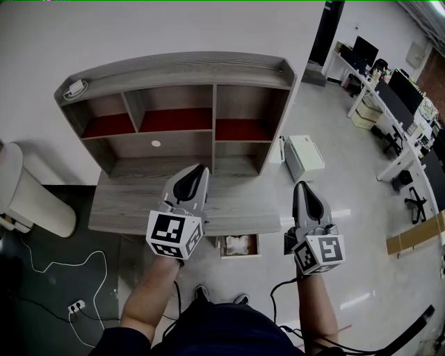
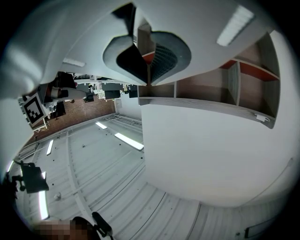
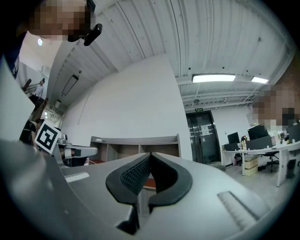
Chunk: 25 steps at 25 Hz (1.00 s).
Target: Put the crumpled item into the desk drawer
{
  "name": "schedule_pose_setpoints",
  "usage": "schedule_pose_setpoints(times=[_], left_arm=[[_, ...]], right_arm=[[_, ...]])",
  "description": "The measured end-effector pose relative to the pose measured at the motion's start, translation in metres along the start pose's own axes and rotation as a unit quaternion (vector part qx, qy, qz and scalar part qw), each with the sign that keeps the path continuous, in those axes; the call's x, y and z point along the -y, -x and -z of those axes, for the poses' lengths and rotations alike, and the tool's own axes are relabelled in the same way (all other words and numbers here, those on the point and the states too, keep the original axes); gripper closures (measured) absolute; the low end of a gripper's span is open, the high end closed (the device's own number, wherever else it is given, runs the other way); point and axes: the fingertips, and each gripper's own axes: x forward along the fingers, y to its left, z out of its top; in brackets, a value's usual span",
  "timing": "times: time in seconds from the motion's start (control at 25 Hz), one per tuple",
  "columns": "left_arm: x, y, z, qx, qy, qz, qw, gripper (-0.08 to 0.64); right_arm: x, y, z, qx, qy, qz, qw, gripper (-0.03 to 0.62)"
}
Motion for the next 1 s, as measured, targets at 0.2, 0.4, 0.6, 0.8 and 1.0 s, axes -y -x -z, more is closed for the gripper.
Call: schedule_pose_setpoints(times=[0.2, 0.4, 0.6, 0.8, 1.0], left_arm=[[-0.0024, 0.0017, 0.0029, -0.003, 0.005, -0.003, 1.0000, 0.537], [-0.0052, 0.0014, 0.0025, -0.003, 0.013, -0.006, 0.9999, 0.537], [-0.0029, 0.0010, 0.0030, -0.003, 0.014, -0.003, 0.9999, 0.537], [-0.0012, 0.0023, 0.0041, -0.004, 0.013, -0.001, 0.9999, 0.537], [0.0005, 0.0028, 0.0050, -0.005, 0.013, 0.003, 0.9999, 0.537]], right_arm=[[-0.0034, -0.0012, 0.0031, 0.000, -0.004, -0.004, 1.000, 0.586], [-0.0061, -0.0032, 0.0020, -0.003, -0.003, -0.008, 1.000, 0.586], [-0.0066, -0.0018, 0.0009, -0.010, 0.000, -0.009, 1.000, 0.586], [-0.0063, 0.0008, 0.0006, -0.007, -0.005, -0.007, 1.000, 0.586], [-0.0062, 0.0027, 0.0003, -0.007, -0.003, -0.006, 1.000, 0.586]])
